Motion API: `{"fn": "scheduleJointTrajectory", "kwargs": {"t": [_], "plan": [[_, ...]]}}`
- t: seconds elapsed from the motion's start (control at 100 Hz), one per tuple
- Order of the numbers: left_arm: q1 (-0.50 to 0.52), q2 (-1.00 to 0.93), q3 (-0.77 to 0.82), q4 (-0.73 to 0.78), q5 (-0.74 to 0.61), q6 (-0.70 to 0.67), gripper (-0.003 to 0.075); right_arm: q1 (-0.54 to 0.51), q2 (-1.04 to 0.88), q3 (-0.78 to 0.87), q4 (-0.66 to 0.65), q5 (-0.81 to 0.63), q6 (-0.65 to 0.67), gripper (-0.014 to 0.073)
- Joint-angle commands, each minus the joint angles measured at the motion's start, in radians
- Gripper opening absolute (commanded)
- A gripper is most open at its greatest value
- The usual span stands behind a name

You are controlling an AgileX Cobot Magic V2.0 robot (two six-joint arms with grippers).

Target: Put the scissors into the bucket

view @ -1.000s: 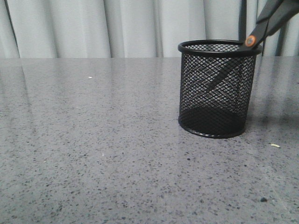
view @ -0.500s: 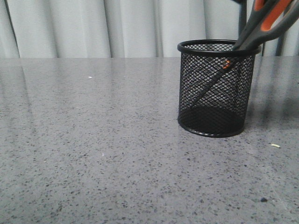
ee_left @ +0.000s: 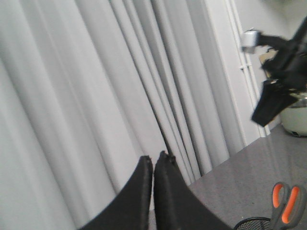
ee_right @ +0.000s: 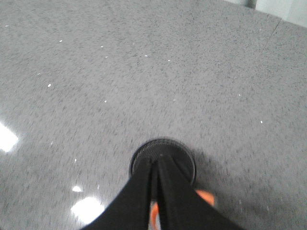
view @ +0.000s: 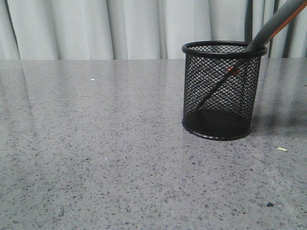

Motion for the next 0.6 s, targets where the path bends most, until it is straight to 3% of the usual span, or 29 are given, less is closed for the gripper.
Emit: {"fn": "scheduleJointTrajectory", "kwargs": {"t": [0.0, 0.11, 0.32, 0.48, 0.59], "plan": [[-0.006, -0.079, 0.124, -0.017, -0.179, -0.045, -0.0020, 0.002, -0.153, 0.118, 0.000, -0.041, -0.029, -0.0045], [-0.006, -0.184, 0.291, -0.059, -0.283, -0.045, -0.0020, 0.002, -0.403, 0.401, -0.034, -0.188, -0.036, -0.0045], [-0.006, -0.274, 0.503, -0.286, -0.478, -0.045, -0.0020, 0.002, -0.892, 0.873, -0.103, -0.522, -0.036, -0.0045], [-0.006, -0.274, 0.551, -0.330, -0.490, -0.045, -0.0019, 0.002, -1.143, 1.044, -0.118, -0.638, -0.036, -0.0045], [-0.006, -0.274, 0.555, -0.330, -0.476, -0.045, -0.0020, 0.002, -1.150, 1.078, -0.123, -0.616, -0.036, -0.0045]]}}
